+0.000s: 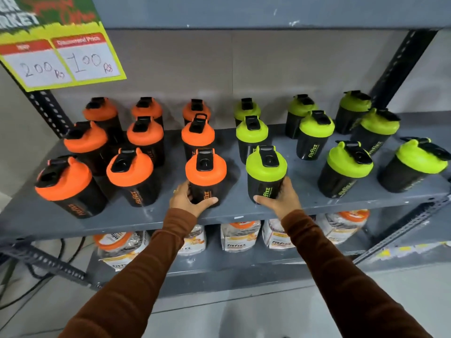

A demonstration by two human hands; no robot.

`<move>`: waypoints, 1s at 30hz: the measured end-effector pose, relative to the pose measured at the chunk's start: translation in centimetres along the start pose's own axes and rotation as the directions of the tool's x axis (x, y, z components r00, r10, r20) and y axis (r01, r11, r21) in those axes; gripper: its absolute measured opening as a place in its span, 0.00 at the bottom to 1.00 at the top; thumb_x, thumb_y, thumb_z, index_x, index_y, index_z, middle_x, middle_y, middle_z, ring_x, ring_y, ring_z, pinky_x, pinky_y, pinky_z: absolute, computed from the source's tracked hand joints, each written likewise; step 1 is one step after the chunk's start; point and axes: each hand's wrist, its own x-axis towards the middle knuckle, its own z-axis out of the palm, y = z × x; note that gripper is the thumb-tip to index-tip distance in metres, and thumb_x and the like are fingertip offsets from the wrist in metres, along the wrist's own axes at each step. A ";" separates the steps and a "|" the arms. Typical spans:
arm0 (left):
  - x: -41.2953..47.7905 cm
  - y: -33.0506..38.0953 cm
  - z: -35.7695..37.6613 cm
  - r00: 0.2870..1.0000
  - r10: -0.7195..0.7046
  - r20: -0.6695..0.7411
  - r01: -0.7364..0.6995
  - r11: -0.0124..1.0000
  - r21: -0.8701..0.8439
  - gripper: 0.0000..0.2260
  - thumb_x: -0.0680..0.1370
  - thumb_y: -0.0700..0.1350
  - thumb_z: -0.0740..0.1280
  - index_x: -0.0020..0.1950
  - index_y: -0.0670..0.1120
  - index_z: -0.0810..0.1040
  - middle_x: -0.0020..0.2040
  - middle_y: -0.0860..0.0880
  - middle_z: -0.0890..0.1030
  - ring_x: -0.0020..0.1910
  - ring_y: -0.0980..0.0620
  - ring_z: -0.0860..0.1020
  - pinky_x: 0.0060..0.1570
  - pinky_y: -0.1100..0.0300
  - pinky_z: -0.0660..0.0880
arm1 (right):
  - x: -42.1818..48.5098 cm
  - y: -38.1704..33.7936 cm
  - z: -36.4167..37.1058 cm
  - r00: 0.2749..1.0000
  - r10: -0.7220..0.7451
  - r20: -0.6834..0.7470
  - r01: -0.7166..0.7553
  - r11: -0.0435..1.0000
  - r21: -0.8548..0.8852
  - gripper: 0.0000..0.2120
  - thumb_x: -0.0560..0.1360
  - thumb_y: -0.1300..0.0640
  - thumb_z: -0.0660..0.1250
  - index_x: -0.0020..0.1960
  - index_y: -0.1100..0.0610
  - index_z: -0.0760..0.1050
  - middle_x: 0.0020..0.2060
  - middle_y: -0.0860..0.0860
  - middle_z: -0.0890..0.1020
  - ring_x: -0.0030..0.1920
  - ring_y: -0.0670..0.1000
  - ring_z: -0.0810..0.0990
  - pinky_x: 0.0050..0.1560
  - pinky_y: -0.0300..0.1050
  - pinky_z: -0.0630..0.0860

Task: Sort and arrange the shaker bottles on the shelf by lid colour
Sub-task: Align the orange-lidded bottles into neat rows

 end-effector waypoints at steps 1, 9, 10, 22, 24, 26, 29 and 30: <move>0.0 -0.1 -0.2 1.000 -0.004 0.013 0.004 1.000 0.002 0.32 0.59 0.45 0.79 0.59 0.43 0.72 0.59 0.41 0.77 0.54 0.47 0.77 0.58 0.51 0.74 | 0.0 0.0 0.1 1.000 0.007 -0.006 -0.007 1.000 0.002 0.37 0.58 0.62 0.79 0.62 0.58 0.65 0.58 0.56 0.77 0.58 0.57 0.76 0.63 0.59 0.72; -0.2 -0.4 -0.6 0.999 -0.007 0.051 0.006 1.000 0.010 0.33 0.60 0.48 0.79 0.60 0.44 0.71 0.58 0.42 0.78 0.54 0.46 0.77 0.58 0.47 0.74 | 0.1 0.2 0.1 0.999 0.045 -0.015 -0.044 0.998 0.037 0.36 0.56 0.63 0.79 0.59 0.56 0.66 0.54 0.54 0.78 0.56 0.57 0.77 0.61 0.60 0.73; -0.3 -0.4 -0.6 0.999 -0.009 0.050 0.008 1.000 0.009 0.33 0.60 0.48 0.79 0.61 0.44 0.71 0.59 0.42 0.78 0.54 0.46 0.77 0.58 0.48 0.74 | 0.1 0.3 0.1 0.999 0.043 -0.016 -0.043 0.998 0.036 0.36 0.56 0.62 0.79 0.59 0.56 0.66 0.54 0.54 0.78 0.56 0.57 0.77 0.61 0.60 0.73; -0.5 -0.2 -0.4 1.000 -0.016 0.008 0.015 0.997 0.072 0.33 0.60 0.50 0.78 0.61 0.44 0.70 0.60 0.42 0.76 0.56 0.45 0.76 0.57 0.51 0.74 | 0.4 0.7 0.0 1.000 0.005 0.029 -0.007 0.998 0.059 0.42 0.54 0.59 0.80 0.62 0.56 0.64 0.59 0.57 0.77 0.59 0.59 0.76 0.61 0.62 0.73; -0.5 -0.2 -0.4 1.000 -0.011 0.015 0.010 0.998 0.058 0.35 0.60 0.49 0.78 0.63 0.44 0.69 0.62 0.42 0.75 0.58 0.45 0.75 0.58 0.51 0.74 | 0.2 0.5 -0.2 0.999 -0.031 0.040 0.029 0.998 0.064 0.43 0.55 0.63 0.80 0.64 0.54 0.61 0.61 0.57 0.74 0.61 0.58 0.74 0.62 0.61 0.72; -0.7 -0.2 -0.6 1.000 0.013 0.006 -0.013 0.999 0.041 0.38 0.60 0.48 0.79 0.66 0.44 0.66 0.64 0.43 0.71 0.60 0.46 0.73 0.60 0.51 0.72 | -0.2 0.5 -0.2 0.995 -0.095 0.015 0.094 0.993 0.072 0.49 0.55 0.64 0.80 0.68 0.54 0.57 0.65 0.56 0.69 0.65 0.56 0.69 0.67 0.57 0.67; -1.4 -0.4 -0.9 0.998 0.054 -0.028 -0.056 0.995 -0.078 0.35 0.65 0.46 0.76 0.67 0.46 0.64 0.66 0.43 0.69 0.61 0.50 0.70 0.63 0.51 0.69 | -2.5 0.1 0.4 0.954 -0.215 -0.208 0.184 0.970 -0.158 0.57 0.54 0.54 0.81 0.72 0.59 0.50 0.72 0.60 0.58 0.72 0.58 0.56 0.72 0.53 0.55; -1.9 -0.6 -1.0 0.996 0.061 -0.070 -0.069 0.990 -0.120 0.29 0.68 0.48 0.73 0.65 0.47 0.66 0.64 0.44 0.71 0.60 0.51 0.72 0.62 0.51 0.70 | -3.6 -0.1 0.9 0.907 -0.321 -0.272 0.250 0.931 -0.267 0.56 0.55 0.50 0.80 0.72 0.61 0.50 0.72 0.62 0.57 0.72 0.60 0.54 0.72 0.56 0.54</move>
